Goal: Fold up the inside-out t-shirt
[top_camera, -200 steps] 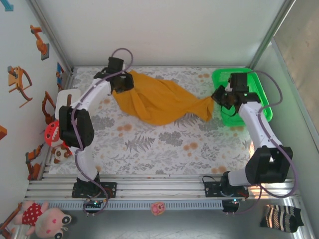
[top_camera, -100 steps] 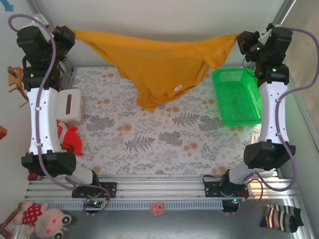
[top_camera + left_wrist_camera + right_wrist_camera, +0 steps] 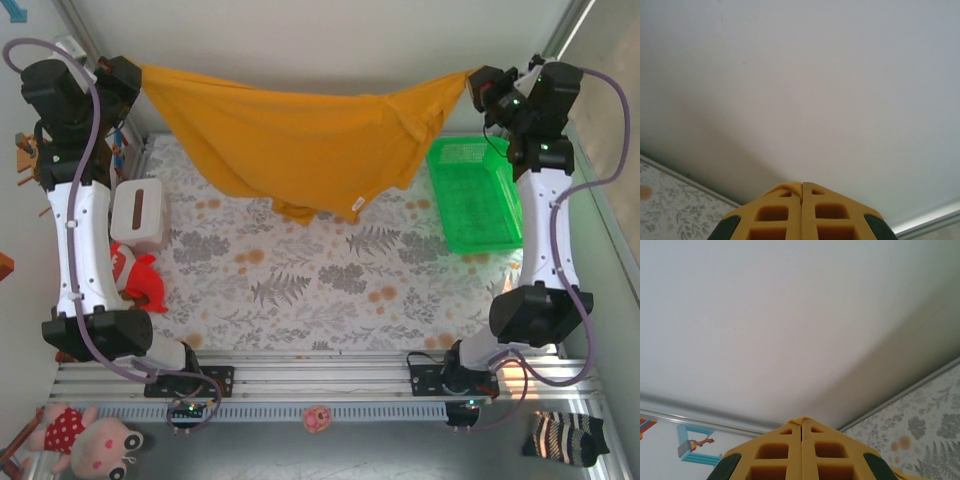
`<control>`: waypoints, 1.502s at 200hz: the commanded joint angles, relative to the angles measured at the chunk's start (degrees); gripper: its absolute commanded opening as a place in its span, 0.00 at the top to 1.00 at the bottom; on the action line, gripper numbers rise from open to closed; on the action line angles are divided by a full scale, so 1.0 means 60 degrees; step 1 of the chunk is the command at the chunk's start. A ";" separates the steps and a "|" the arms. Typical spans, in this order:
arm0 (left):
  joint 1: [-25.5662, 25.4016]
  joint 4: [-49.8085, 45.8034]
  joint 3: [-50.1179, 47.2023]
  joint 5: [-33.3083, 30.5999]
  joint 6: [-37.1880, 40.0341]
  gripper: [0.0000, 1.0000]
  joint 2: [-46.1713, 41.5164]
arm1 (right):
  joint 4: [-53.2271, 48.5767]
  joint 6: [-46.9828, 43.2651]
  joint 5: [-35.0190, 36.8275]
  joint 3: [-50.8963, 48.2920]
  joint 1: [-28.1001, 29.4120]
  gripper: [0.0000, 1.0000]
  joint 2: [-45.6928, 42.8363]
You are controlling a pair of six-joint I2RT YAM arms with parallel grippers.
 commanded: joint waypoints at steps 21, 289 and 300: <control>0.0067 0.0574 -0.0597 0.0176 -0.0138 1.00 -0.0011 | 0.0918 0.0303 -0.0281 0.0356 -0.0083 1.00 0.0026; -0.1613 -0.2027 -0.9777 -0.2256 0.1502 0.24 -0.4014 | -0.3008 -0.3638 0.3198 -0.8540 0.2321 1.00 -0.2969; -0.1578 -0.2113 -0.9197 -0.2085 0.1813 0.24 -0.3160 | -0.3044 -0.3688 0.3261 -0.8443 0.2321 1.00 -0.2933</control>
